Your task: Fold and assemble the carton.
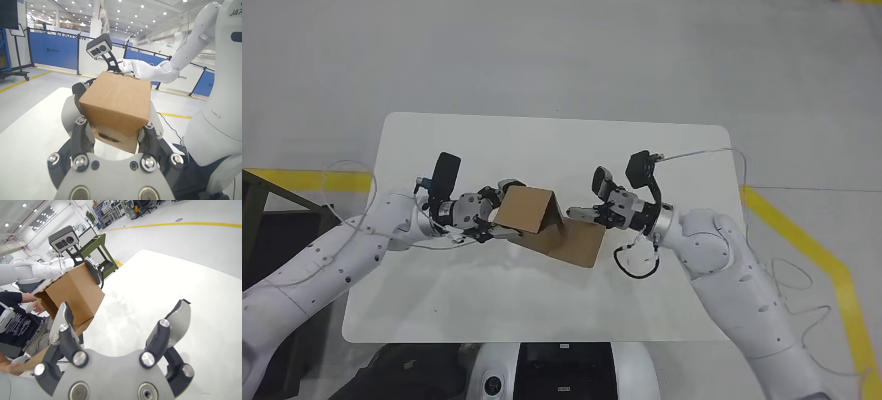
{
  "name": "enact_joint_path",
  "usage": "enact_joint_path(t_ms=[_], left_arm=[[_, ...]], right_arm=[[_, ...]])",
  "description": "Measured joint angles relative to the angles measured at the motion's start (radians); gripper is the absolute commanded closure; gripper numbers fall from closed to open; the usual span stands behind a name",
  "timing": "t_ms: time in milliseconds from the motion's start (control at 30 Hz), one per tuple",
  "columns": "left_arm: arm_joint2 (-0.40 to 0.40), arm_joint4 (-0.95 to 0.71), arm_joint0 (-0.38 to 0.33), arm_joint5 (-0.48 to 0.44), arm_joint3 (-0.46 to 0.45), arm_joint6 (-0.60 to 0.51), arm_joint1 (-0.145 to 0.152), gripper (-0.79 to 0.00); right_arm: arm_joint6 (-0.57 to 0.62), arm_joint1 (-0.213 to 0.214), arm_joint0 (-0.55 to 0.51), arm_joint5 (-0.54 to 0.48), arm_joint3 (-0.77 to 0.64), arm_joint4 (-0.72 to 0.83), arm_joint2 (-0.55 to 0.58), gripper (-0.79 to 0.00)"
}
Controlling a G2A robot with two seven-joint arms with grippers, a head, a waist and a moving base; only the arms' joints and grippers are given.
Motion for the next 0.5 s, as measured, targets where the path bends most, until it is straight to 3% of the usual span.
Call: enact_joint_path(t_ms=[333, 500], left_arm=[[-0.099, -0.039, 0.057, 0.005, -0.02, 0.005, 0.011, 0.0], [-0.163, -0.049, 0.102, 0.016, -0.022, 0.016, 0.011, 0.0]], right_arm=[[-0.008, 0.014, -0.132, 0.313, -0.106, 0.088, 0.093, -0.785], [0.025, 0.016, -0.197, 0.386, -0.185, 0.096, 0.075, -0.785]])
